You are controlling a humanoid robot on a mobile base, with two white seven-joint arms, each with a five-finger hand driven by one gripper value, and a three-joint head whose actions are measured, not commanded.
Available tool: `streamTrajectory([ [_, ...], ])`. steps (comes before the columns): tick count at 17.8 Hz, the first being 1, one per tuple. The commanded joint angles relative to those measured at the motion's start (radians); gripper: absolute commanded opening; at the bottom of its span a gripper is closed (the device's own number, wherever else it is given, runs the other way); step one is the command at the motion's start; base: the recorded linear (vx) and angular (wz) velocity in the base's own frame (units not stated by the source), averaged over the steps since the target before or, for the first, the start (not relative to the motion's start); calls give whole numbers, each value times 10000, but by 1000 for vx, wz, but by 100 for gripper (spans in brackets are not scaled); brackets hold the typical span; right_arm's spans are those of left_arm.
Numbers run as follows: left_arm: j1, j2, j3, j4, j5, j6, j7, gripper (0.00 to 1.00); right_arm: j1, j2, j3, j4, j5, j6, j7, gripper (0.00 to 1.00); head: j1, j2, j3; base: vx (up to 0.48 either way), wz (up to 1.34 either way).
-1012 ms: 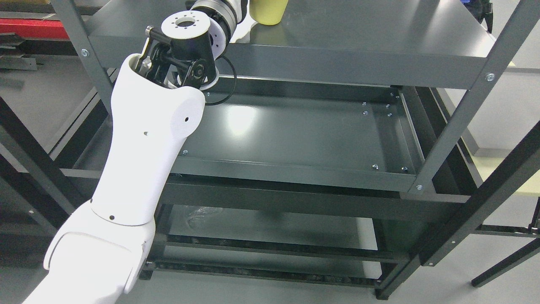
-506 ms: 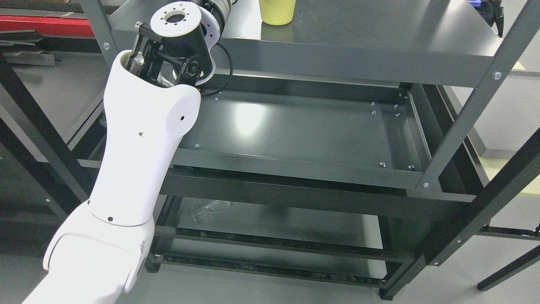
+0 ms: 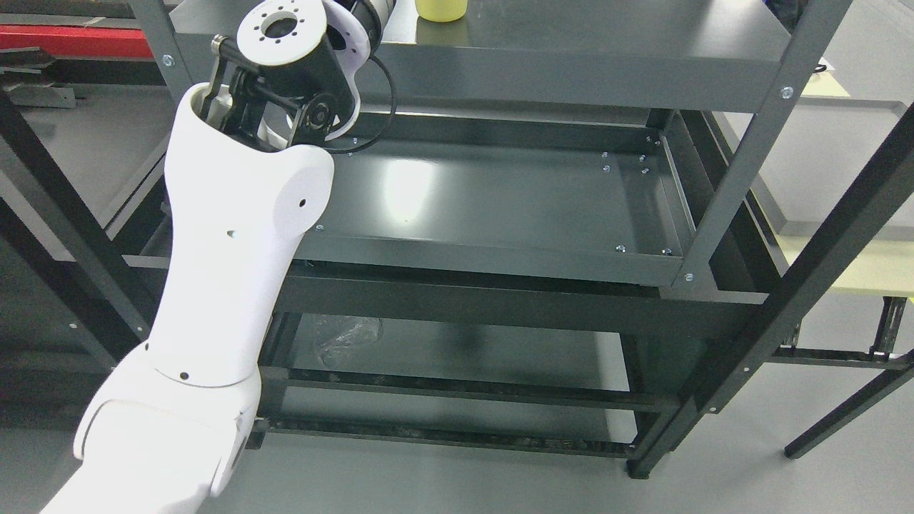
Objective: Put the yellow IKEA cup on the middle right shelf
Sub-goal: 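Open the left hand and withdraw it from the cup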
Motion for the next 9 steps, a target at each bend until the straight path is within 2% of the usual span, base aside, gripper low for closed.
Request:
streamTrajectory([
  [1,552,174,79,-1069,-8,-158,-1519,99,139,-175,169,0,-245,8,7,99,0,0,0,-105,45],
  [5,1365,174,-150,-1514,-8,-895,-3266,99,139,-175,169,0,-245,8,7,99,0,0,0,-120,54],
  [9,2469,174,-365,-1714,-39,-1202,-6074,99,139,-175,169,0,-245,8,7,99,0,-1,0,-167,94],
])
